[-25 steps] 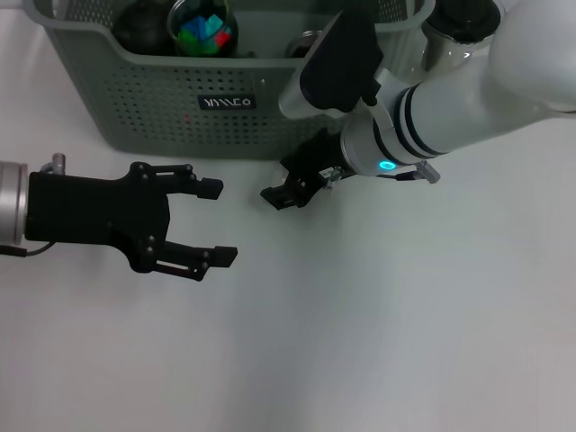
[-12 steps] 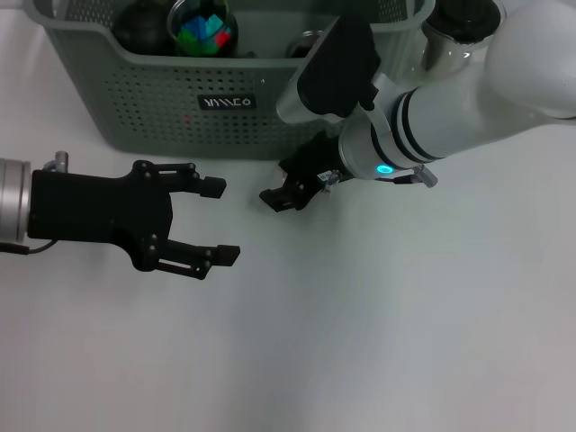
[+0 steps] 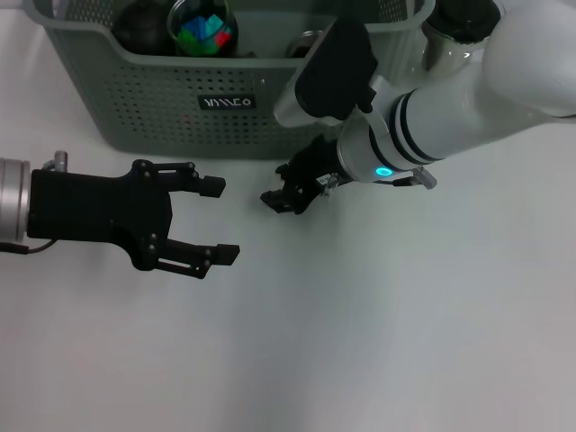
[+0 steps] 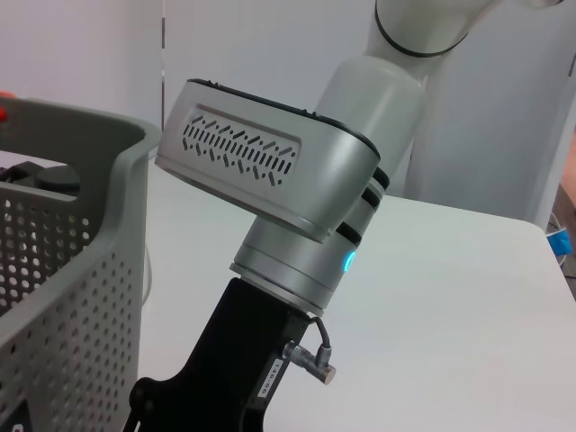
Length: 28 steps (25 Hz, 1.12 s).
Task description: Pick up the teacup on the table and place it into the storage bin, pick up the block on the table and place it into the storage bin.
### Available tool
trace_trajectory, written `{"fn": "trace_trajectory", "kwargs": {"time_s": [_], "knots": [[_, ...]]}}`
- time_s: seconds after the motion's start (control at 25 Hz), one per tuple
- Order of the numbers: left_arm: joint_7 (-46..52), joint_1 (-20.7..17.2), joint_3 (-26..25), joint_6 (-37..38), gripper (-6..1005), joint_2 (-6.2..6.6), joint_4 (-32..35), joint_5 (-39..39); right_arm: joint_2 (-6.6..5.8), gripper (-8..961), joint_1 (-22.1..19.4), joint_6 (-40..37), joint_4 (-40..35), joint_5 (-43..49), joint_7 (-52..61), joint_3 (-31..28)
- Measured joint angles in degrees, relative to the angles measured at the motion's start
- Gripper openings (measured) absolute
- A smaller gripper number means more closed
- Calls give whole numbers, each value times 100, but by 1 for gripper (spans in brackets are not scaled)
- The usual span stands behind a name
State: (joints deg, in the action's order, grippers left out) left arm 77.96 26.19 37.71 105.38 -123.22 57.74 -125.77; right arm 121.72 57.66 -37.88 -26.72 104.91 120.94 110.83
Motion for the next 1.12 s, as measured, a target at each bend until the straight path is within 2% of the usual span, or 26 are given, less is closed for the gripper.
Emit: {"fn": "trace_trajectory", "kwargs": {"time_s": [0.16, 0.64, 0.88, 1.12], "knots": [[0, 0, 0, 0, 883, 0, 0, 0, 1, 438, 2, -49, -32, -11, 0, 1], [21, -14, 0, -4, 883, 10, 0, 0, -61, 438, -69, -161, -243, -22, -42, -35], [29, -62, -50, -56, 883, 37, 0, -40, -130, 438, -292, -664, -623, -53, -119, -145], [40, -184, -234, 1, 883, 51, 43, -54, -196, 438, -586, -1607, -1059, -12, -414, -856]]}}
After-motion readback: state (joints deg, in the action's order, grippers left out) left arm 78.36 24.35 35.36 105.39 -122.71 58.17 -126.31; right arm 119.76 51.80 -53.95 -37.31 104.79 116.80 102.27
